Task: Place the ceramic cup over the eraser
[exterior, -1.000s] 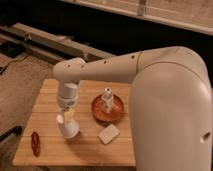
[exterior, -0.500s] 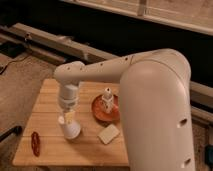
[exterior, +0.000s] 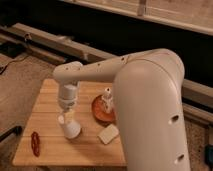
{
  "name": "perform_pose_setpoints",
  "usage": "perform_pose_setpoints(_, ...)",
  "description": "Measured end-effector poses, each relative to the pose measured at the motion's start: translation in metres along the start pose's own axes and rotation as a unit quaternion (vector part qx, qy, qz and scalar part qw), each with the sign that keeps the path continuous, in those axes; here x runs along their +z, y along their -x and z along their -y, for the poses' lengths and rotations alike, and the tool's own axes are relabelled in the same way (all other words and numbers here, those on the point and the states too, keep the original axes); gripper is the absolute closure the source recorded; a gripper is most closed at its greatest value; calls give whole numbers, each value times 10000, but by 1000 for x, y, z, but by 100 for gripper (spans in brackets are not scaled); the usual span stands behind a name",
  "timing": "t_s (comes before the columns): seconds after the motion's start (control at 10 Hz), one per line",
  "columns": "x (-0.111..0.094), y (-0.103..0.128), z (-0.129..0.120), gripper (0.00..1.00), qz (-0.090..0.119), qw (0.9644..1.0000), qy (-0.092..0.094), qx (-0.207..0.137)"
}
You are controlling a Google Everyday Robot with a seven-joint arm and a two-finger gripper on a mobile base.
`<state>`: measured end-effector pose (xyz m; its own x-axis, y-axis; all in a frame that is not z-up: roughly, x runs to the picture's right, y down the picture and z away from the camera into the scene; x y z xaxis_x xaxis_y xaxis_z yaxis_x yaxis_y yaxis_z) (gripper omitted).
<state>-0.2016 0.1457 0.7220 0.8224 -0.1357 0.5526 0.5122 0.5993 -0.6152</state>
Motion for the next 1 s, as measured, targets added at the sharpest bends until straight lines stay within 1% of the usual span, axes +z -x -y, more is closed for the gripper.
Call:
perform_pose_setpoints(0.2, -3, -2, 0, 20, 15, 10000, -41, 32)
perform_pose_setpoints(0.4, -7, -5, 2, 20, 88, 9998, -146, 112)
perform_pose_setpoints(0.5, -9, -7, 2, 20, 96, 9997, -169, 142)
perform_pose_setpoints(0.8, -8, -5, 2, 20, 100, 9998, -157, 112)
perform_pose_setpoints(1.0, -8, -7, 2, 20, 100, 9997, -165, 132)
